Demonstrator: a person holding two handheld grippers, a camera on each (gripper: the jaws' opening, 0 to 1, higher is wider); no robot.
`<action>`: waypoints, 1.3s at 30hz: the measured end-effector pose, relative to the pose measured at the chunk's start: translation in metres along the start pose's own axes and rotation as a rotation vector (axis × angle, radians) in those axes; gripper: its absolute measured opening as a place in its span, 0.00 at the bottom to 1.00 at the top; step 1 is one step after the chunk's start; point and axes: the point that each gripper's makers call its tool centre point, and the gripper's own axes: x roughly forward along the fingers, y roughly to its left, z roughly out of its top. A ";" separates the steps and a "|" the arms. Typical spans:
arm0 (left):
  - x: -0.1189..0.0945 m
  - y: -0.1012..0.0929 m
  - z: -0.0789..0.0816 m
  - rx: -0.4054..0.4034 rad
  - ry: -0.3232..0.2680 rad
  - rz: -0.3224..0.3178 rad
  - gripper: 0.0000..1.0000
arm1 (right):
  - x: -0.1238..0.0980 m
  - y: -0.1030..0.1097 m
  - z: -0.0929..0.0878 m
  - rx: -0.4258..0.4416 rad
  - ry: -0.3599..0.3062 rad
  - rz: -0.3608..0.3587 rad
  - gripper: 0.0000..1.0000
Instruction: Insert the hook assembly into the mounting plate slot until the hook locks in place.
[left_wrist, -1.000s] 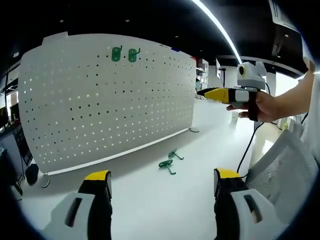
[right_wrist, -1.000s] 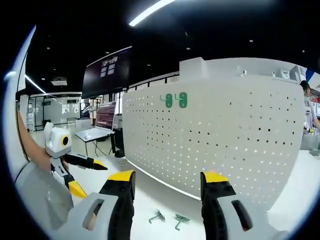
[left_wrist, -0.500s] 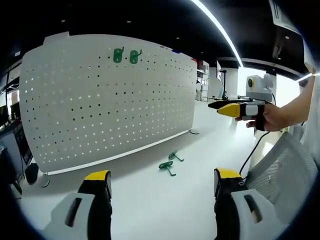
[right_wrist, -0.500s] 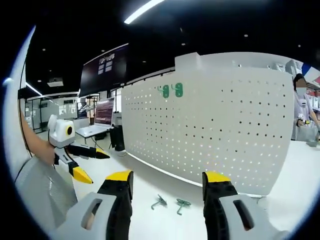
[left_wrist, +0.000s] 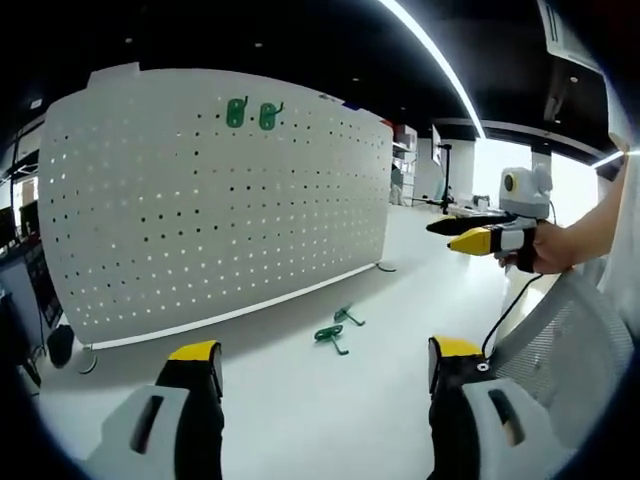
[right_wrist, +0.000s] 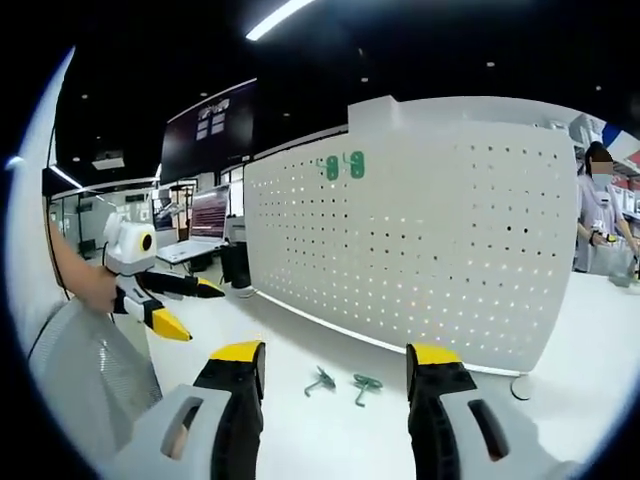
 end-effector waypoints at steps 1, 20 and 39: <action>0.000 0.000 0.000 -0.001 0.000 0.001 0.87 | 0.000 -0.002 -0.003 -0.002 0.008 -0.003 0.55; 0.001 0.001 0.000 -0.006 0.001 0.004 0.87 | 0.004 0.000 -0.042 0.031 0.173 0.006 0.57; 0.001 0.005 -0.002 -0.025 0.008 0.011 0.86 | 0.003 0.004 -0.079 0.058 0.337 0.023 0.57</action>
